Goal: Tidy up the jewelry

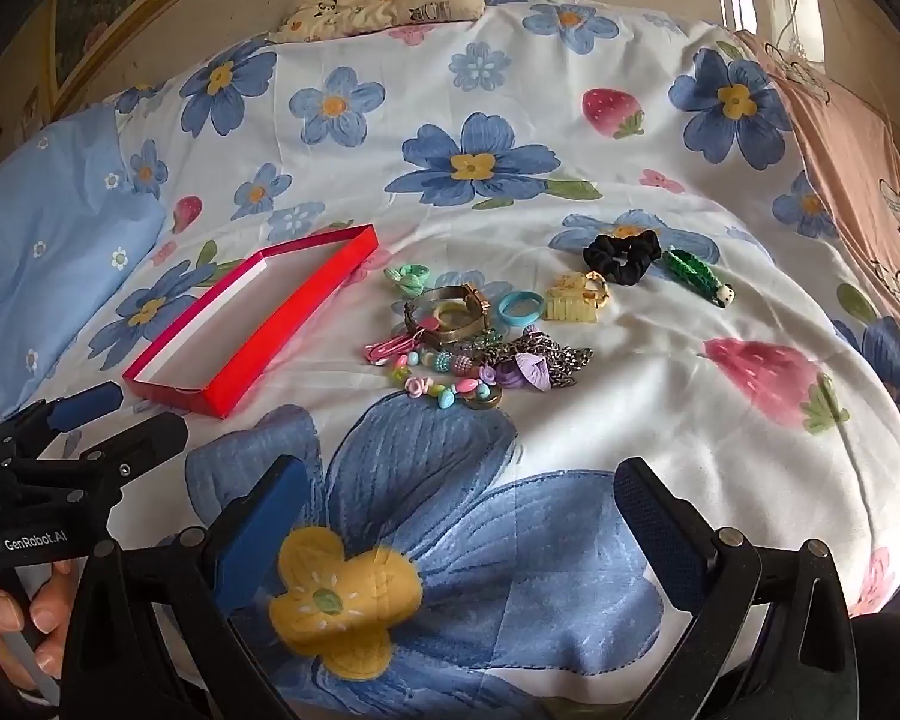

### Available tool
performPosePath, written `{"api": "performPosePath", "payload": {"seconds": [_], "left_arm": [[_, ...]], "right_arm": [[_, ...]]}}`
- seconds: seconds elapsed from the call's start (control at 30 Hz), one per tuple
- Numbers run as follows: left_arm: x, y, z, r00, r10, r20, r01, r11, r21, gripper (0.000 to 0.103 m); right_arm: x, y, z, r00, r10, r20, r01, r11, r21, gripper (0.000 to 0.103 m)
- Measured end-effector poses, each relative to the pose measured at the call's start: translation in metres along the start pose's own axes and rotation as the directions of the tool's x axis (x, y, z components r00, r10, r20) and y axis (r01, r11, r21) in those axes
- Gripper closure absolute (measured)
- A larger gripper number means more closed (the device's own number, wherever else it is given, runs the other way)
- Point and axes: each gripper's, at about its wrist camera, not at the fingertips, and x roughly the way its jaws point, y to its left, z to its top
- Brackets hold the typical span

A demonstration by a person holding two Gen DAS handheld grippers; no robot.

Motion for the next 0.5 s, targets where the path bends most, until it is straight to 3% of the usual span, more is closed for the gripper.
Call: {"api": "performPosePath", "payload": {"seconds": [0.5], "left_arm": [[0.001, -0.0013, -0.0022, 1.0, -0.001, 0.005, 0.001, 1.0, 0.0, 0.001]], "right_arm": [[-0.0034, 0.0008, 0.0015, 1.0, 0.014, 0.008, -0.014, 1.0, 0.003, 0.0]]}}
